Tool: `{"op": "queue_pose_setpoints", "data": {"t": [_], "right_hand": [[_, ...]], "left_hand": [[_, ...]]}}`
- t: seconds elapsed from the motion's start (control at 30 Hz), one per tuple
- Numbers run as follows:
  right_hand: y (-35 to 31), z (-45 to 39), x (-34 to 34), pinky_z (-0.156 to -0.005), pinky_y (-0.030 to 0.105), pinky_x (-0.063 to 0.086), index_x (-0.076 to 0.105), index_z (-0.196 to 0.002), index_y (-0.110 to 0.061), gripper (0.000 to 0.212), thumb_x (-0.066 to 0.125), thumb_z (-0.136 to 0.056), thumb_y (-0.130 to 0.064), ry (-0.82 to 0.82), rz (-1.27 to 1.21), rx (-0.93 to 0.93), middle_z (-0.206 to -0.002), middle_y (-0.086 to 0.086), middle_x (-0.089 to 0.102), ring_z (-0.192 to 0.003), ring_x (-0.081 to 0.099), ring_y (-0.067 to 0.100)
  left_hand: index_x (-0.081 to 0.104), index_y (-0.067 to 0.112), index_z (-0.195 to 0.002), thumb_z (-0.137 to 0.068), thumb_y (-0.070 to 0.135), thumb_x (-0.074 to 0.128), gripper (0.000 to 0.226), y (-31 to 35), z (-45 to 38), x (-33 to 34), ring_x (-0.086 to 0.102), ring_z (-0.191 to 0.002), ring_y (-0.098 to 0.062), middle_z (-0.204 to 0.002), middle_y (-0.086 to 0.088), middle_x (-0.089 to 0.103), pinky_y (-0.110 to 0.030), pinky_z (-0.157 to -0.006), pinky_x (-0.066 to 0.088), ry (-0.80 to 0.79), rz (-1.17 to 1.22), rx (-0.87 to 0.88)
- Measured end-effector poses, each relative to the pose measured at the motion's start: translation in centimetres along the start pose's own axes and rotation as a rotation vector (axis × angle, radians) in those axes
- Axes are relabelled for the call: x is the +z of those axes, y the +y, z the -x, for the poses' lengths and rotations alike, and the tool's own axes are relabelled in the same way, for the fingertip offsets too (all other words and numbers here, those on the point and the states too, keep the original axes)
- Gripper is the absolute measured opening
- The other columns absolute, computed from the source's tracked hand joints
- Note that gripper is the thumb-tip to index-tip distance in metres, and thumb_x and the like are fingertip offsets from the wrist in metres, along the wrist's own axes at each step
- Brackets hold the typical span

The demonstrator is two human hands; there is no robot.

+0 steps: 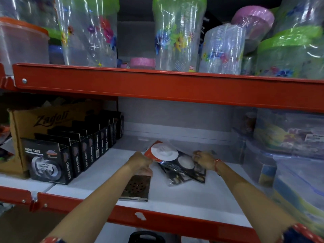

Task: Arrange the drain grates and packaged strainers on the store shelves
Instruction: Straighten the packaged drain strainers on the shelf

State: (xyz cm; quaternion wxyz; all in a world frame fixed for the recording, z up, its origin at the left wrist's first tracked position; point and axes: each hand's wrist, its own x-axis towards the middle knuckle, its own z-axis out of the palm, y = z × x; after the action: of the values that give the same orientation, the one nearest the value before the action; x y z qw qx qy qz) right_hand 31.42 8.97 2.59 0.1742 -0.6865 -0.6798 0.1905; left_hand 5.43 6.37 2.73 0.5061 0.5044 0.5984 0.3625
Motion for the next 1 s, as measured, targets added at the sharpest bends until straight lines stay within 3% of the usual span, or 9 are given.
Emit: {"op": "queue_pose_setpoints", "data": {"t": [0.13,0.23,0.33,0.4,0.53,0.6,0.67,0.87,1.0], "right_hand": [[0.3,-0.9,-0.1,-0.115,0.029,0.024,0.038,-0.145,-0.008,0.051,0.041,-0.099,-0.031,0.022,0.007,0.004,-0.154,0.010,0.035,-0.141,0.034,0.025],[0.4,-1.0,-0.7,-0.111,0.025,0.029,0.043,-0.142,-0.011,0.056,0.048,-0.095,-0.040,0.042,-0.011,0.006,-0.151,0.006,0.041,-0.138,0.039,0.023],[0.8,-0.5,-1.3,-0.110,0.026,0.030,0.040,-0.143,-0.012,0.066,0.054,-0.089,-0.048,-0.036,-0.005,0.054,-0.150,0.006,0.041,-0.138,0.038,0.025],[0.9,0.0,-1.6,-0.106,0.028,0.034,0.043,-0.139,-0.009,0.065,0.054,-0.089,-0.049,-0.091,0.030,0.092,-0.148,0.009,0.043,-0.136,0.039,0.027],[1.0,0.7,-1.4,-0.082,0.030,0.047,0.063,-0.098,-0.006,0.045,0.052,-0.090,-0.049,-0.120,0.065,0.101,-0.108,0.012,0.065,-0.101,0.060,0.027],[0.9,1.2,-1.5,-0.059,0.025,0.040,0.055,-0.067,-0.012,0.039,0.057,-0.087,-0.045,-0.077,0.040,0.105,-0.077,0.004,0.056,-0.079,0.054,0.022],[0.9,1.8,-2.0,-0.050,0.020,0.035,0.051,-0.057,-0.015,0.036,0.063,-0.084,-0.037,-0.020,-0.075,0.137,-0.067,0.001,0.053,-0.067,0.051,0.019],[1.9,4.8,-3.7,-0.057,0.023,0.045,0.064,-0.110,-0.006,0.036,0.064,-0.083,-0.031,0.055,-0.310,0.185,-0.065,0.004,0.055,-0.056,0.048,0.015],[2.9,7.4,-4.7,-0.057,0.022,0.046,0.057,-0.119,-0.012,0.039,0.065,-0.085,-0.031,0.046,-0.384,0.260,-0.087,0.006,0.064,-0.073,0.056,0.017]], "left_hand": [[0.054,-0.004,-0.091,-0.090,-0.003,0.059,0.005,0.3,-0.7,1.4,0.063,-0.079,-0.030,-0.089,-0.022,0.060,-0.042,-0.092,0.050,0.054,0.178,0.002],[0.055,-0.015,-0.113,-0.091,-0.002,0.057,0.026,0.6,-1.1,1.9,0.068,-0.083,-0.034,-0.103,-0.032,0.065,-0.042,-0.089,0.052,0.110,0.220,0.005],[0.050,-0.017,-0.124,-0.096,0.006,0.053,0.036,0.9,-0.6,2.6,0.068,-0.057,-0.023,-0.110,-0.034,0.065,-0.037,-0.084,0.053,0.082,0.300,0.001],[0.048,-0.017,-0.126,-0.094,0.008,0.055,0.040,0.9,-0.3,3.1,0.065,-0.056,-0.020,-0.116,-0.034,0.062,-0.038,-0.081,0.055,0.054,0.377,-0.004],[0.045,-0.013,-0.131,-0.091,0.000,0.058,0.044,0.6,0.9,4.3,0.065,-0.090,-0.037,-0.122,-0.034,0.059,-0.041,-0.092,0.050,-0.043,0.428,-0.021],[0.043,-0.011,-0.133,-0.091,-0.007,0.054,0.044,0.7,1.6,5.1,0.063,-0.100,-0.041,-0.115,-0.029,0.060,-0.043,-0.093,0.049,-0.070,0.407,0.000],[0.042,-0.009,-0.133,-0.091,-0.012,0.050,0.043,1.1,1.7,5.5,0.061,-0.098,-0.038,-0.108,-0.024,0.058,-0.044,-0.089,0.049,-0.053,0.393,0.023],[0.051,-0.003,-0.124,-0.095,-0.007,0.046,0.030,2.2,2.0,6.4,0.053,-0.067,-0.018,-0.077,-0.008,0.056,-0.036,-0.076,0.051,-0.090,0.284,0.059],[0.050,-0.009,-0.126,-0.094,-0.004,0.050,0.032,2.6,2.3,7.9,0.055,-0.080,-0.027,-0.091,-0.017,0.058,-0.039,-0.075,0.051,-0.111,0.199,0.079]]}}
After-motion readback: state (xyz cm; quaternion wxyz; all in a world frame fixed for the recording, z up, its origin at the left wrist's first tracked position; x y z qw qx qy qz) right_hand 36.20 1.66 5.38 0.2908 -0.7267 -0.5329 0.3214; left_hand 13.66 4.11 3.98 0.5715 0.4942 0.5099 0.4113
